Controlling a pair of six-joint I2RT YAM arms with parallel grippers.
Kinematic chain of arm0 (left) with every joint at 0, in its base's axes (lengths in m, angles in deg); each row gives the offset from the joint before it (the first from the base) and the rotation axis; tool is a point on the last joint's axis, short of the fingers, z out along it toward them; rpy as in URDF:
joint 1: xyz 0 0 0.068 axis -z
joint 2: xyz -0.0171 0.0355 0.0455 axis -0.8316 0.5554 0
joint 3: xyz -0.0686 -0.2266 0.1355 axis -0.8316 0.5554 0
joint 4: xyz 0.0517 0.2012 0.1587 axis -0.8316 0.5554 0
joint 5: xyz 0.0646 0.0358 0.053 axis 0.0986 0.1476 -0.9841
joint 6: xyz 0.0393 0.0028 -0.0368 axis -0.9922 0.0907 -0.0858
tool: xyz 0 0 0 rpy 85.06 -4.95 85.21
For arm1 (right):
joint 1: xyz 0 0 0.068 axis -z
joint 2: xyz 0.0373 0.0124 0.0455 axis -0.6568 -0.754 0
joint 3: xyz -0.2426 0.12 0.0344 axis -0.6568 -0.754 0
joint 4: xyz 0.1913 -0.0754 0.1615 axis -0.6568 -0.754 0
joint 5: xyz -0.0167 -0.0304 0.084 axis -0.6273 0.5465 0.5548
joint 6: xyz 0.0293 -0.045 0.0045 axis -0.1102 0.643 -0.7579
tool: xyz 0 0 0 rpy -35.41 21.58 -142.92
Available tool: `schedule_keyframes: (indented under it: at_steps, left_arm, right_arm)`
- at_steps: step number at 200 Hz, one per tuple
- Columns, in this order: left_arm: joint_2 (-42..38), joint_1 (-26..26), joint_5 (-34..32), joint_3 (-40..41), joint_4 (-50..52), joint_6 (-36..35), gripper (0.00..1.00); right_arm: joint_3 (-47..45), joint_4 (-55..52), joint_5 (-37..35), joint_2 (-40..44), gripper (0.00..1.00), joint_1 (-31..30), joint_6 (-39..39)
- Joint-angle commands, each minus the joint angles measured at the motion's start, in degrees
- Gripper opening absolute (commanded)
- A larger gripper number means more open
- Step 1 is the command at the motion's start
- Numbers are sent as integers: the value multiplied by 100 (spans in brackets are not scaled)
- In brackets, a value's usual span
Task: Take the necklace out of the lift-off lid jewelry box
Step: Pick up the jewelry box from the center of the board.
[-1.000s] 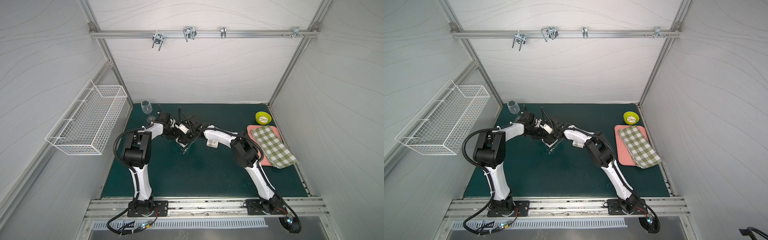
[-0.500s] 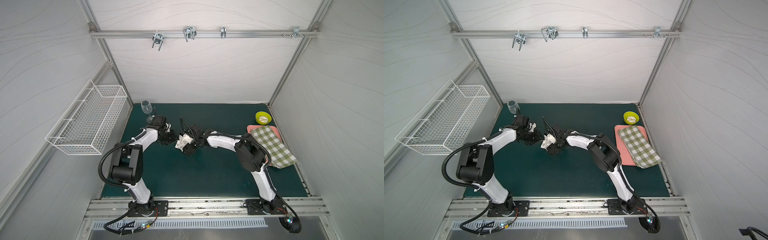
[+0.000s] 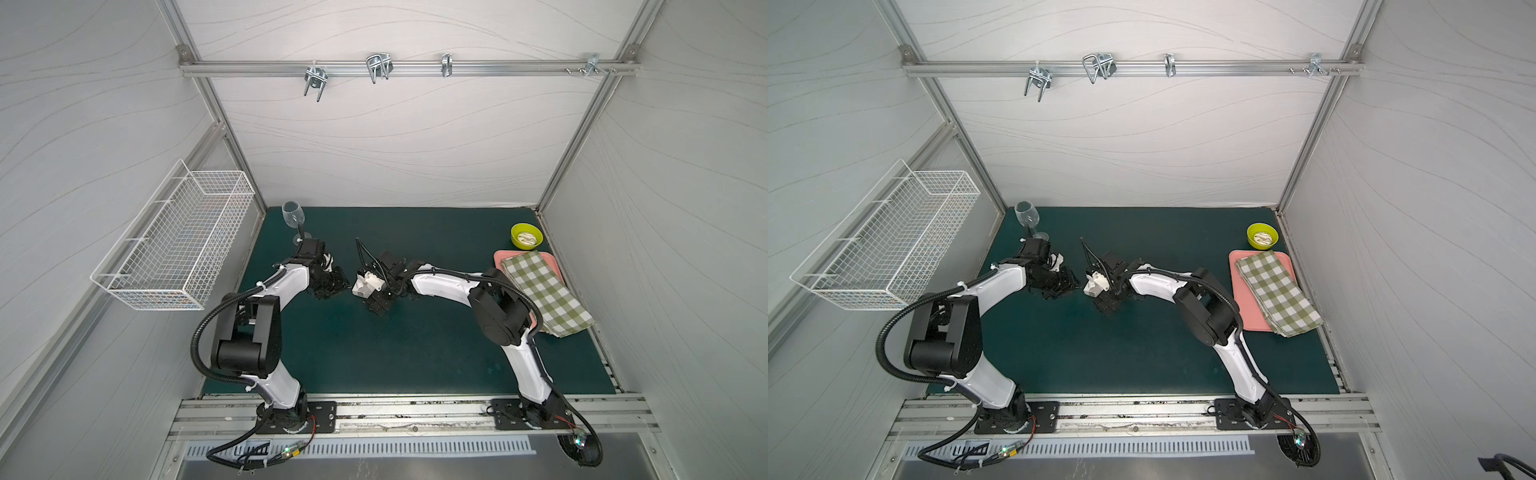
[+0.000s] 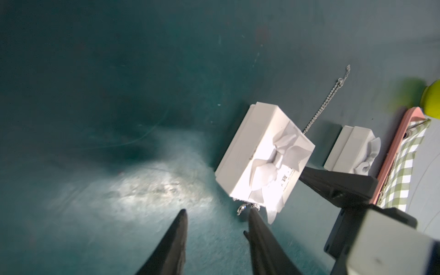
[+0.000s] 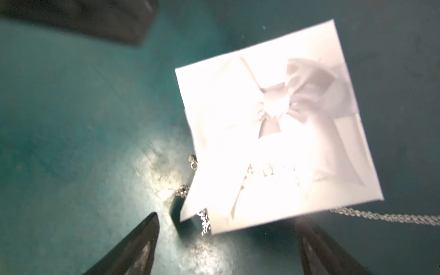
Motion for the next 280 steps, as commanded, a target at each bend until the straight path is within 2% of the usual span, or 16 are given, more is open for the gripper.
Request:
schedule_keyframes:
  at_steps: [1, 26, 50, 100, 122, 166, 183, 233, 280]
  left_arm:
    - [-311, -227, 17, 166, -47, 110, 51]
    - [-698, -267, 231, 495, -70, 263, 63]
    - [-1058, -282, 173, 756, 29, 223, 68]
    - [-1270, -297, 228, 798, 190, 131, 71]
    - [-1261, -293, 281, 761, 189, 124, 71]
    - [-1274, -301, 198, 885, 152, 52, 70]
    - [-1287, -310, 221, 952, 123, 44, 69]
    - [-1560, -310, 180, 1037, 159, -16, 64]
    - [-2336, -310, 282, 1171, 263, -230, 60]
  right_arm:
    - [101, -318, -209, 305, 93, -41, 514]
    - [550, -487, -98, 185, 97, -25, 839]
    - [1392, -966, 71, -226, 99, 1, 1187]
    - [2509, -1476, 460, -1049, 99, 54, 1460]
    - [2933, -1790, 388, -1430, 99, 78, 1602]
    - [3104, -1912, 372, -1787, 99, 142, 1591]
    - [3098, -1921, 352, -1790, 93, 142, 1536]
    - [2657, -1705, 532, -1112, 66, 114, 1154]
    - [1767, -1533, 633, -124, 60, 116, 364]
